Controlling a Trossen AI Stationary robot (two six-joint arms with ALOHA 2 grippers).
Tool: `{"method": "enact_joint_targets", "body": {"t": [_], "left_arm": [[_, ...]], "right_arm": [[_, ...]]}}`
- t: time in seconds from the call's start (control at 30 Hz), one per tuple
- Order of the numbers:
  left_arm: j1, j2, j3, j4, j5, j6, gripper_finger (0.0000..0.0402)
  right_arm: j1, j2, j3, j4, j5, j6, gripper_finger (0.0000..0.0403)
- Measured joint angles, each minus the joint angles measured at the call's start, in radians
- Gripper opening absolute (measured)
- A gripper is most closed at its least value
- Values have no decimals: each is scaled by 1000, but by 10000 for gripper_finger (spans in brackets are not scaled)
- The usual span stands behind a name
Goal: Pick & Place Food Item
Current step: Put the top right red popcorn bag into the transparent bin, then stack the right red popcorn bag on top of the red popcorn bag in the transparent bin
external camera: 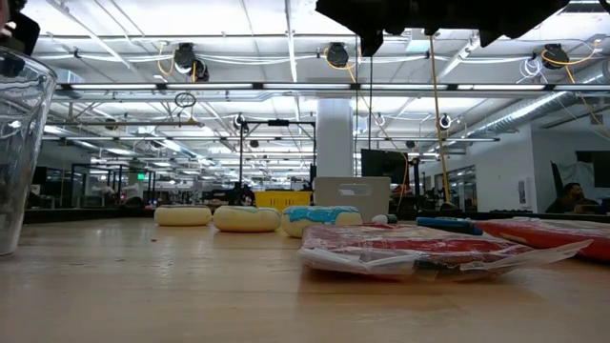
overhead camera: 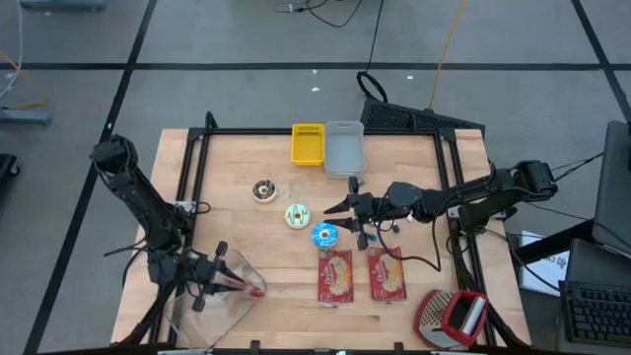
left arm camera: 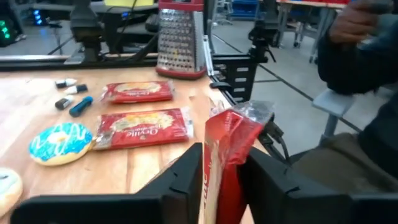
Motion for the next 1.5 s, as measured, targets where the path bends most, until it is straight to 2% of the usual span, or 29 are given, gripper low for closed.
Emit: {"method": "enact_joint_targets", "body": {"t": [0.1, 0.27, 0.77, 1.13, 1.33, 1.5], "left_arm": [[-5, 0, 0, 7, 35, 45, 129], [-20, -9, -1, 35, 37, 96, 144], [-101, -212, -1, -17, 37, 133, 145], [-124, -263, -1, -16, 35, 136, 145], [-98, -262, -1, -15, -65, 136, 145], [-53, -262, -1, -15, -71, 150, 145]], "right_arm": [[0, 0, 0, 0, 0, 0, 89], [0, 0, 0, 0, 0, 0, 89], [0, 0, 0, 0, 0, 0, 89], [0, 0, 0, 0, 0, 0, 89], [0, 0, 0, 0, 0, 1, 89], [0, 0, 0, 0, 1, 30, 89]]}}
